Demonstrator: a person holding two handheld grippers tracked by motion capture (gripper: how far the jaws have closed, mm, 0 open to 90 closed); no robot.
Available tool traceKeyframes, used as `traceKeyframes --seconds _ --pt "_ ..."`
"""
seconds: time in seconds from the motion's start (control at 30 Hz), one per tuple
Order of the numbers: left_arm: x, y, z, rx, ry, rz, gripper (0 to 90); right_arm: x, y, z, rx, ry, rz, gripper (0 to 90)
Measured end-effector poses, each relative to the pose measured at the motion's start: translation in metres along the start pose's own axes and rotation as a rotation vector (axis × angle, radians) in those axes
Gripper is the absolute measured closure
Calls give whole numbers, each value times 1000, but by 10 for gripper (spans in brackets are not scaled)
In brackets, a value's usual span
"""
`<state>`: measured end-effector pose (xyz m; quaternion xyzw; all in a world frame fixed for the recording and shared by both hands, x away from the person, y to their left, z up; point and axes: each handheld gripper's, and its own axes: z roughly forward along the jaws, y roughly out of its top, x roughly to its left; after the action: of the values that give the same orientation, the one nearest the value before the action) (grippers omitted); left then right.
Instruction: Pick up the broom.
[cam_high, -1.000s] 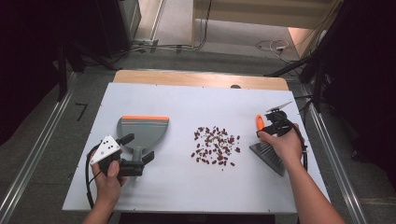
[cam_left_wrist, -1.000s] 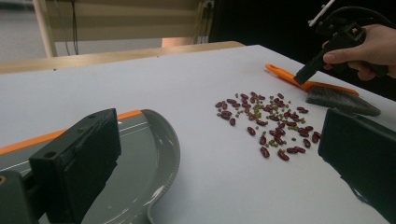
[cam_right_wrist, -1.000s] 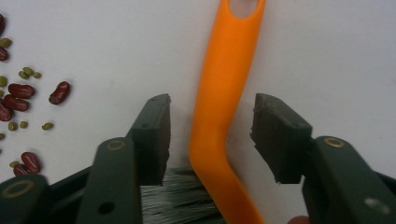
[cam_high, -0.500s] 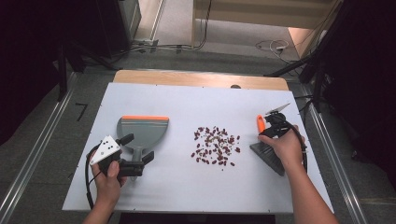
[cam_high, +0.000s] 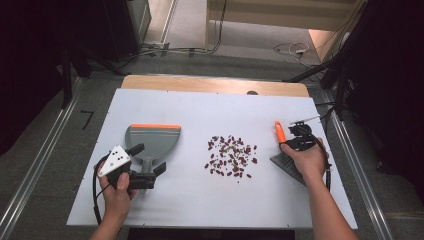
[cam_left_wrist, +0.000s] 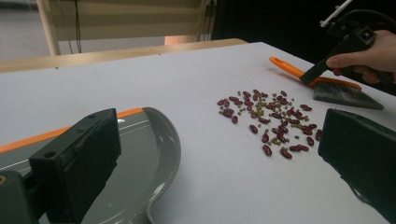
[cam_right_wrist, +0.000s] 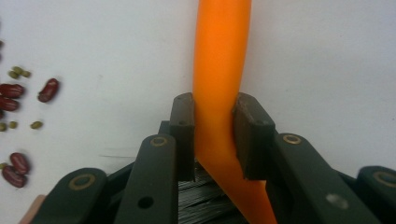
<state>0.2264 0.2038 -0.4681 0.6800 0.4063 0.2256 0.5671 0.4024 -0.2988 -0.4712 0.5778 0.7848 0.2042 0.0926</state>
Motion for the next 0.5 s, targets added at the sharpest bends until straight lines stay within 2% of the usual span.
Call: traceKeyframes --seconds 0.1,0.13,0.2,0.23,0.27,0.43,0.5 --pt "-1 0 1 -5 8 7 0 4 -9 -7 -74 0 -33 697" --pt "-1 0 0 -5 13 11 0 5 -13 -10 -107 -10 -27 698" --pt "-2 0 0 -19 23 12 0 6 -20 -16 -168 5 -32 698" --pt "-2 0 0 -19 23 12 0 6 -20 -16 -168 5 -32 698" --pt "-3 1 -2 -18 33 16 0 4 -30 -23 -244 24 -20 698" --pt "-5 1 -1 -23 37 29 0 -2 -48 -36 -390 54 11 698" --pt "-5 2 -1 -24 38 37 0 -7 -53 -41 -444 107 32 698"
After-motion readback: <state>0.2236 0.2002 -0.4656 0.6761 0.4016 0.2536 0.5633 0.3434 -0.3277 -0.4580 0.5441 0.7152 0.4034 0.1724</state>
